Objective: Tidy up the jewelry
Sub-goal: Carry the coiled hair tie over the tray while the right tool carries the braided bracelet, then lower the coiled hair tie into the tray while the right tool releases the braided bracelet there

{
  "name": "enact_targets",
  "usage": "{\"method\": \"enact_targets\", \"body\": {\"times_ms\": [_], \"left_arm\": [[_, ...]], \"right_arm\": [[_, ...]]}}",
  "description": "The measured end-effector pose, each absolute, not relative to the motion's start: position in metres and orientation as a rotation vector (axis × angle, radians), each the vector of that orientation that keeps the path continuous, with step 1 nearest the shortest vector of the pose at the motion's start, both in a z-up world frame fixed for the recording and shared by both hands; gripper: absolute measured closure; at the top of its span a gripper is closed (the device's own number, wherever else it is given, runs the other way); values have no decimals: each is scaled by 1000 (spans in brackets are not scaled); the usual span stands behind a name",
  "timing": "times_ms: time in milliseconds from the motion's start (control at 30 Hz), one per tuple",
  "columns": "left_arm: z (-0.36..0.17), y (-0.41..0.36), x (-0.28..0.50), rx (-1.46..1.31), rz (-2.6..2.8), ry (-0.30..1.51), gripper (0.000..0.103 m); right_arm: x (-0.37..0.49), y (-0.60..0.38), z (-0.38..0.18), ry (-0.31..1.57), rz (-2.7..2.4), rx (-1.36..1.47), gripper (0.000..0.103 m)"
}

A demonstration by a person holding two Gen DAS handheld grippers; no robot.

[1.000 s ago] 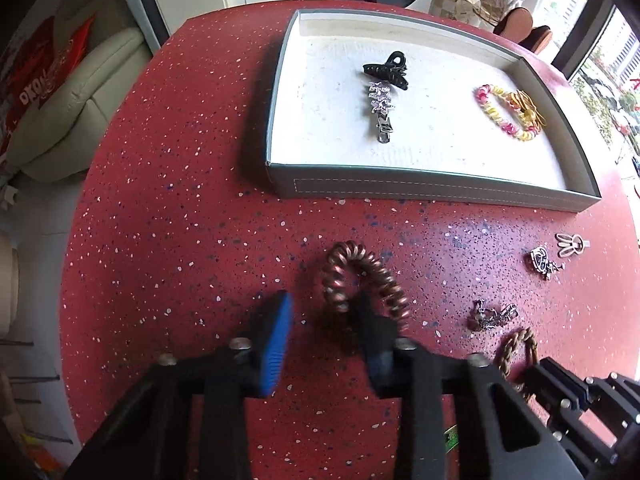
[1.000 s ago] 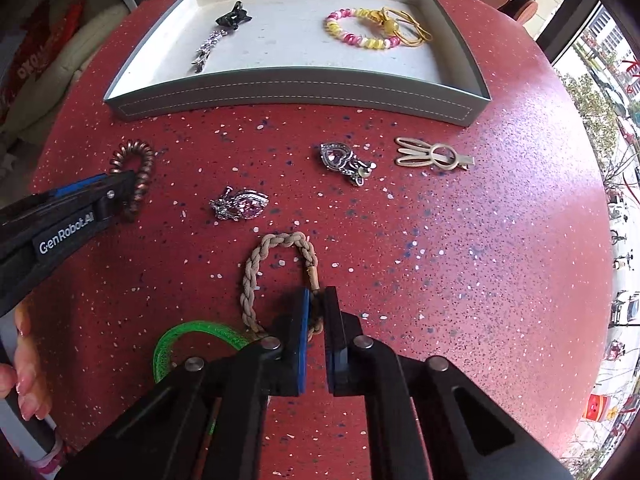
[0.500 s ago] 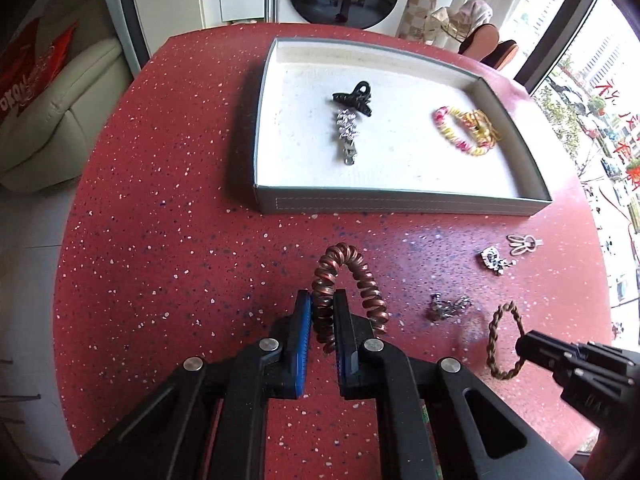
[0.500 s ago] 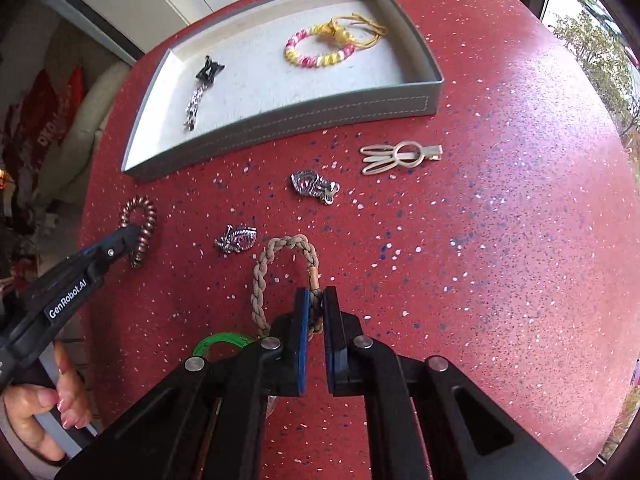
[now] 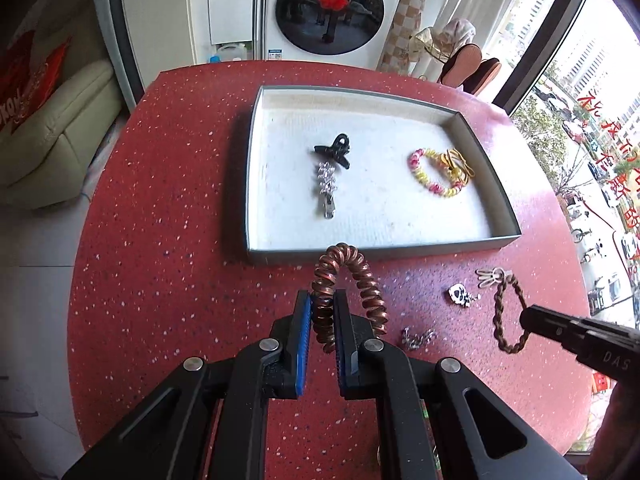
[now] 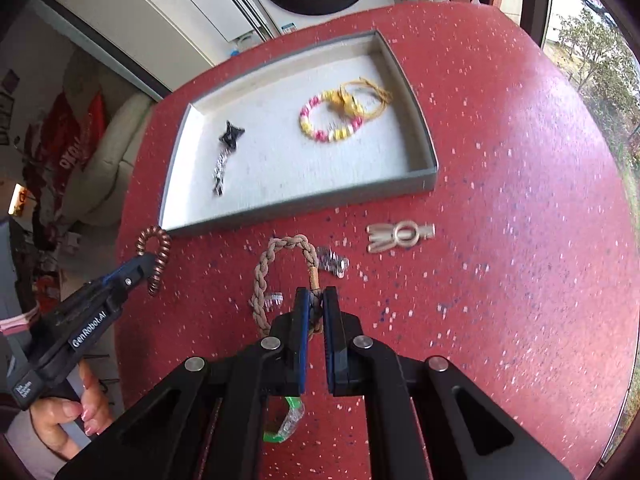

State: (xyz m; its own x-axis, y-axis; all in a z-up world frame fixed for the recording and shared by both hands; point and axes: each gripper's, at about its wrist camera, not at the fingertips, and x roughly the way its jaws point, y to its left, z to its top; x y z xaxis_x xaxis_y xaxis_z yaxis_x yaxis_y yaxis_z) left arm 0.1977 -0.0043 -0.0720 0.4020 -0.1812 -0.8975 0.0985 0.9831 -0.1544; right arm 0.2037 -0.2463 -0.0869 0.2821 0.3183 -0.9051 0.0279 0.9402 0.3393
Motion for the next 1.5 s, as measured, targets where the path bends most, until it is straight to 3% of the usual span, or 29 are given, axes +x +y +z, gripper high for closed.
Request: {"method": "enact_targets", "body": {"times_ms": [333,1167,1500], "left_arm": [[-69,-22,231,-78,-181,1126,74],[-121,-75,295,2,-173,1223,74],[-136,-80,310,59,-124,1215,74]], "right_arm": [[245,-260,-74,1242,210,308,96],[314,-267,-142,1383,197,255,96],[338,-268,-148,1357,187,221,96]]}}
